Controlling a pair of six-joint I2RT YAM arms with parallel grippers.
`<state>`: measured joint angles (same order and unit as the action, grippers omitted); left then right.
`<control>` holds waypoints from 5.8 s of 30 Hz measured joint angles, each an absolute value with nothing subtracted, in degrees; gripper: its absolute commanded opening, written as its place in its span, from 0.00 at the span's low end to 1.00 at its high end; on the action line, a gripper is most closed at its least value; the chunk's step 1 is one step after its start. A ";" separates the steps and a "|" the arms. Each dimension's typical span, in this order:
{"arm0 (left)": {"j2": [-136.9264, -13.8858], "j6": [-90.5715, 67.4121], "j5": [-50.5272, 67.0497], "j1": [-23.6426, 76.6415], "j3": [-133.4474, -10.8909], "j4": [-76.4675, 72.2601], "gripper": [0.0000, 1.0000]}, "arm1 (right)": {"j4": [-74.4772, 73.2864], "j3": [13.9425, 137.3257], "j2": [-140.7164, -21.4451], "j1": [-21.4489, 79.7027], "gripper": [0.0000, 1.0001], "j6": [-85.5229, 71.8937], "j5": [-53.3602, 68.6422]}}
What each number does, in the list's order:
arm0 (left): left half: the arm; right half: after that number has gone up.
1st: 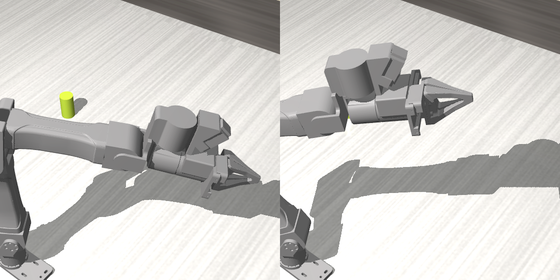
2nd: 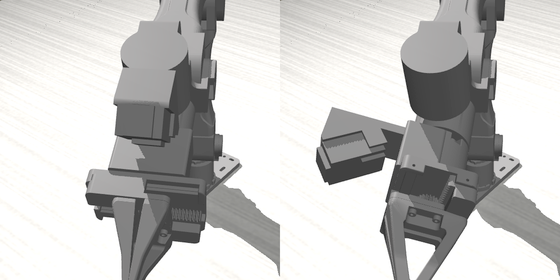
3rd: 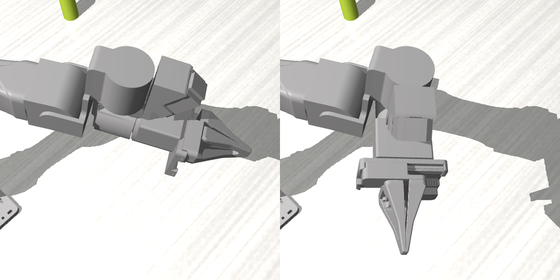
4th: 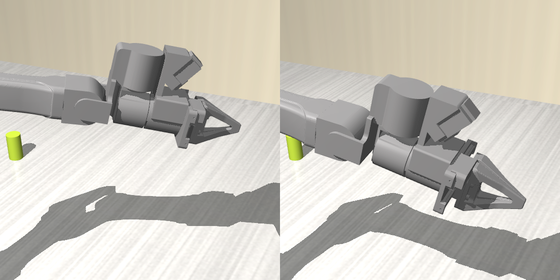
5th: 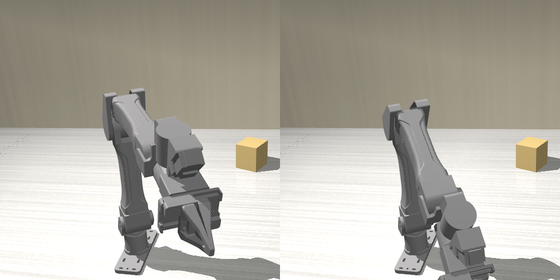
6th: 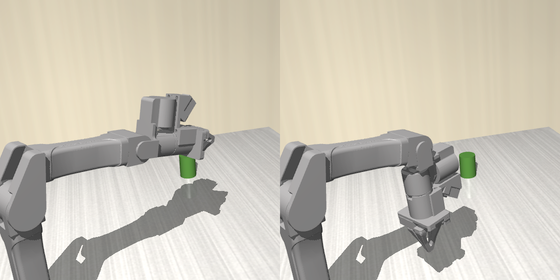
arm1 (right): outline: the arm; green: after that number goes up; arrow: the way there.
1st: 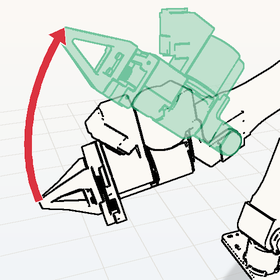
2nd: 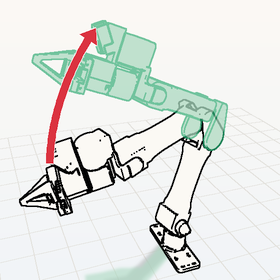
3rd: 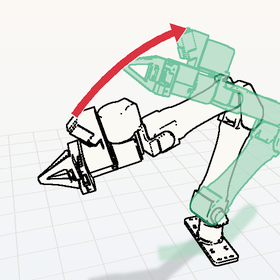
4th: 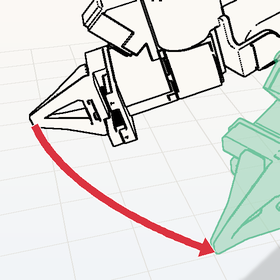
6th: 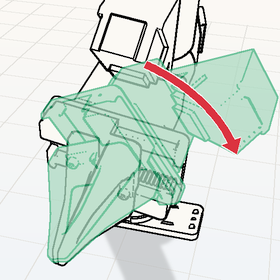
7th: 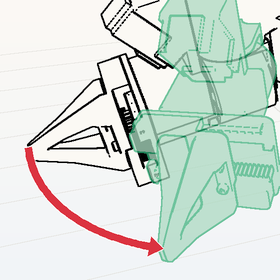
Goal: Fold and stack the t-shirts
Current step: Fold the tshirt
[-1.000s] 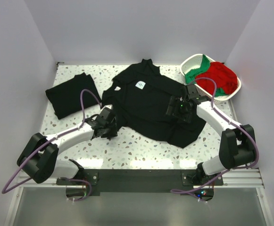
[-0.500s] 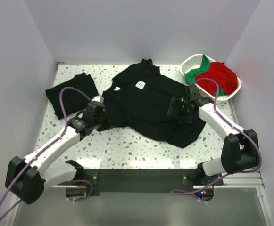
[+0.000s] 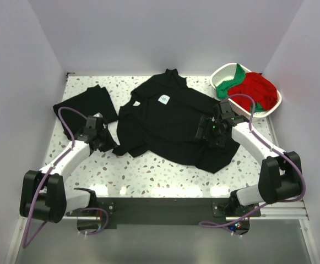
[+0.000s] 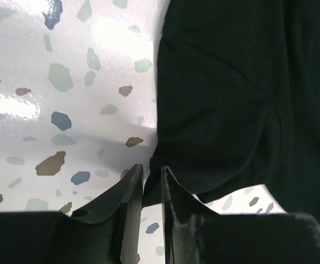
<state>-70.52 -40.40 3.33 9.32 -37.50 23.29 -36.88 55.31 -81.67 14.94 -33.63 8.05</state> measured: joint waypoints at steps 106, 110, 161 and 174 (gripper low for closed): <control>-79.66 -35.51 9.08 4.49 -47.81 16.45 0.00 | -40.32 36.58 -72.31 5.98 0.10 -37.54 -1.04; -79.66 -34.83 9.43 3.51 -47.88 16.45 0.00 | -42.30 38.81 -72.18 5.98 0.00 -36.45 -1.63; -82.65 -33.12 11.77 0.49 -50.81 17.41 0.00 | -37.58 50.09 -83.44 1.39 0.41 -32.29 1.28; -82.65 -32.10 11.75 0.49 -50.81 17.65 0.00 | -35.75 50.11 -86.24 1.39 0.24 -32.27 2.52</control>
